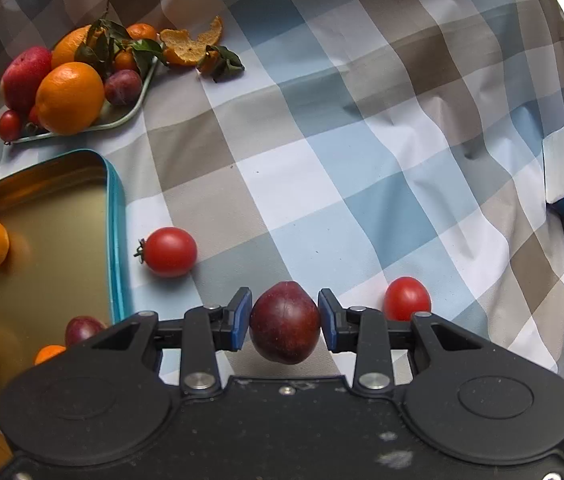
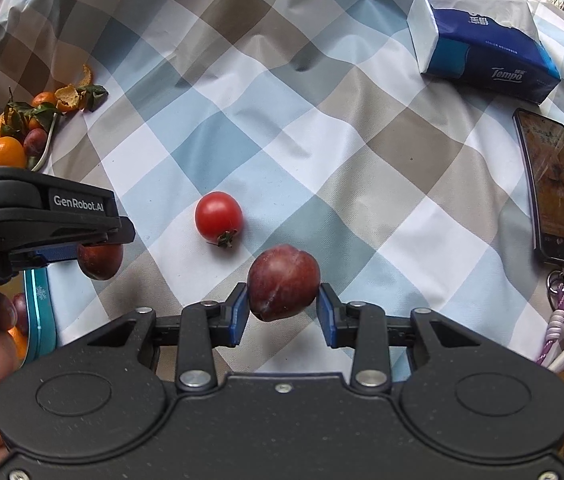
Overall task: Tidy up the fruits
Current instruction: 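Grasp a dark red plum with the left tool while the right tool lifts its plum, then carry both plums toward the gold tin tray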
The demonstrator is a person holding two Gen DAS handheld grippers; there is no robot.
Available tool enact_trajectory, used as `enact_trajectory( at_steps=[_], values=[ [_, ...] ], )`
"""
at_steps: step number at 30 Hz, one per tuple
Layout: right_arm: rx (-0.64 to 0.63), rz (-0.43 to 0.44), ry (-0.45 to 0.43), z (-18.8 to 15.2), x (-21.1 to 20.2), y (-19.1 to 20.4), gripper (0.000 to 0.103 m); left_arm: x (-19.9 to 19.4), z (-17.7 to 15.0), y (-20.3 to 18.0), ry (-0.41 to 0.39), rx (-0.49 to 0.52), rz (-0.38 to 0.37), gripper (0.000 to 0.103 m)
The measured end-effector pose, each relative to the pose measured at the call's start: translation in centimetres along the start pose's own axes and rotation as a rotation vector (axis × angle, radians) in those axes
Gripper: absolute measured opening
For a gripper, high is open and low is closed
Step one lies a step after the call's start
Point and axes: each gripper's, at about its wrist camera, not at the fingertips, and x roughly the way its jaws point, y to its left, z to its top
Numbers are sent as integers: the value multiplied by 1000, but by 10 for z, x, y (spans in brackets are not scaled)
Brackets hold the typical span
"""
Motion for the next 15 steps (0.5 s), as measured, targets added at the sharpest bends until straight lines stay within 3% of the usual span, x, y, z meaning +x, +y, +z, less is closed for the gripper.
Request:
enact_trajectory(
  at_steps=[9, 15],
  values=[
    [-47, 24, -18, 2, -7, 22, 46, -28, -3, 33, -74, -28, 54, 36],
    [-90, 43, -29, 3, -10, 45, 46, -29, -3, 58, -80, -64, 82, 36]
  ],
)
